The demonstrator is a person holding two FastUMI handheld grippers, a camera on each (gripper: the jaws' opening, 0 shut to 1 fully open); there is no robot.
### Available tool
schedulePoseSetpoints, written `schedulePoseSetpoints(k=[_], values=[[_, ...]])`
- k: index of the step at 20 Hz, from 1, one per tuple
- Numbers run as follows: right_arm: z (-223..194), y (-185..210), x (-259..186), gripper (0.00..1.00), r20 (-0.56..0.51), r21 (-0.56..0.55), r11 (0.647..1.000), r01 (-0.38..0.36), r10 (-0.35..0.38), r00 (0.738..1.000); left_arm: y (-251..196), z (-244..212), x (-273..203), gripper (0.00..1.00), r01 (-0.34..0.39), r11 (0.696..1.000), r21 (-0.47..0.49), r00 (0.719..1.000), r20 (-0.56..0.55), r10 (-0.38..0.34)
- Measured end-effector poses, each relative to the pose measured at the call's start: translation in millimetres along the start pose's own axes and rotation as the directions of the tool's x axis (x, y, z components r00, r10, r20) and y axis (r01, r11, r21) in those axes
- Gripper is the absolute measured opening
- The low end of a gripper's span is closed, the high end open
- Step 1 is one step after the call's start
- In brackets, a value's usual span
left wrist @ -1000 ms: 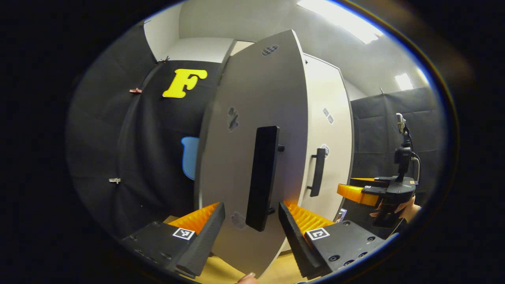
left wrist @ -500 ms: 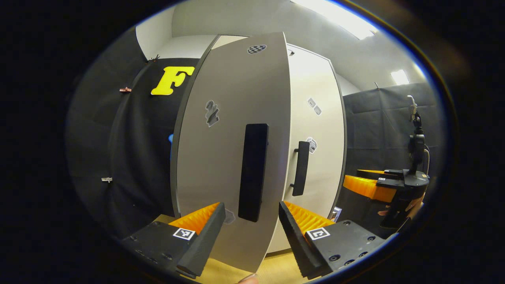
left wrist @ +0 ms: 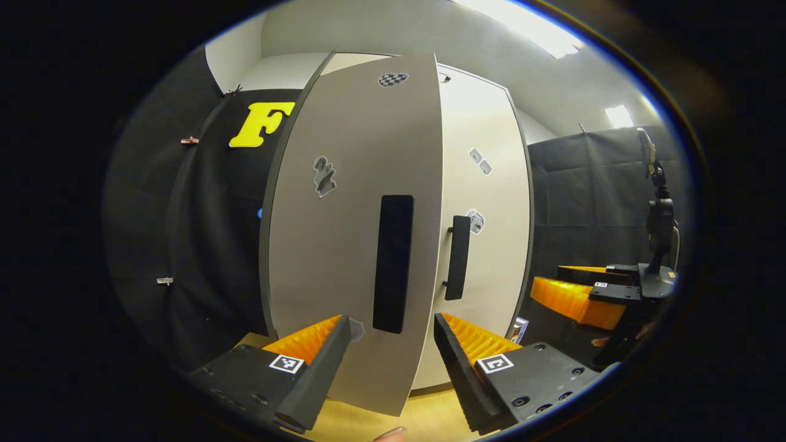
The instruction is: Grasp the bottle in the cabinet with the left hand and place it on the coaster, then close the right door with the right hand and the left door with the left hand.
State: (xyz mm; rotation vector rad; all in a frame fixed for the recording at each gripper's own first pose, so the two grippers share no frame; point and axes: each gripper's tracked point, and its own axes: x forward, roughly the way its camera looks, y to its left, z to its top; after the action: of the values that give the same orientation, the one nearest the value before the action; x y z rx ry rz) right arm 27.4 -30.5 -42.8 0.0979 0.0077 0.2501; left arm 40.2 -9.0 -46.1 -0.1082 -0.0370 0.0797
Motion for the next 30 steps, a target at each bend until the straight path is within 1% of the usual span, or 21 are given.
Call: schedulePoseSetpoints(k=[2,4,8,10,11,12,15,20,24,30], values=[[1.4,3.1,-4.6,0.98,0.005,-0.002,1.000,0.020,-0.020,1.000,-1.5,-0.9,1.2,0.87,-0.012,1.000,-0.001,1.000,0.006,0.012],[1.8,2.8,-7.9,0.98,0.006,-0.005,0.999,0.046,-0.046,0.999,-5.1,-1.0,3.9,0.87,-0.007,1.000,-0.004,1.000,0.003,0.007],[3.7,2.7,-12.2,0.97,0.006,0.026,0.996,0.086,-0.087,0.996,-5.4,-2.1,3.0,0.88,-0.015,0.999,0.050,1.000,0.002,0.015],[4.9,4.6,-13.1,0.97,0.007,0.040,0.995,0.092,-0.092,0.996,-9.8,-1.9,2.3,0.88,-0.003,0.998,0.068,1.000,0.007,0.003],[5.8,6.2,-13.2,0.95,0.009,0.044,0.995,0.093,-0.094,0.996,-11.8,-0.9,1.9,0.88,0.004,0.997,0.076,1.000,0.010,-0.005],[6.6,6.9,-13.8,0.98,0.010,0.044,0.994,0.098,-0.098,0.995,-12.0,-1.0,1.1,0.89,0.007,0.996,0.084,1.000,0.012,-0.008],[5.4,9.2,-14.0,0.97,0.009,0.028,0.994,0.110,-0.110,0.994,-11.7,1.5,0.0,0.89,0.012,0.994,0.106,1.000,0.021,-0.014],[5.5,20.7,-14.8,0.98,0.010,0.015,0.995,0.103,-0.103,0.995,-5.6,1.9,0.3,0.88,-0.006,0.996,0.091,1.000,0.025,0.004],[4.2,29.5,-15.7,0.98,0.007,0.002,0.996,0.093,-0.093,0.996,3.4,2.0,-3.1,0.88,-0.020,0.995,0.101,1.000,0.025,0.018],[3.5,35.3,-16.2,0.98,0.003,-0.025,0.996,0.081,-0.081,0.997,11.1,-1.1,-7.7,0.88,-0.026,0.996,0.083,1.000,0.013,0.025]])
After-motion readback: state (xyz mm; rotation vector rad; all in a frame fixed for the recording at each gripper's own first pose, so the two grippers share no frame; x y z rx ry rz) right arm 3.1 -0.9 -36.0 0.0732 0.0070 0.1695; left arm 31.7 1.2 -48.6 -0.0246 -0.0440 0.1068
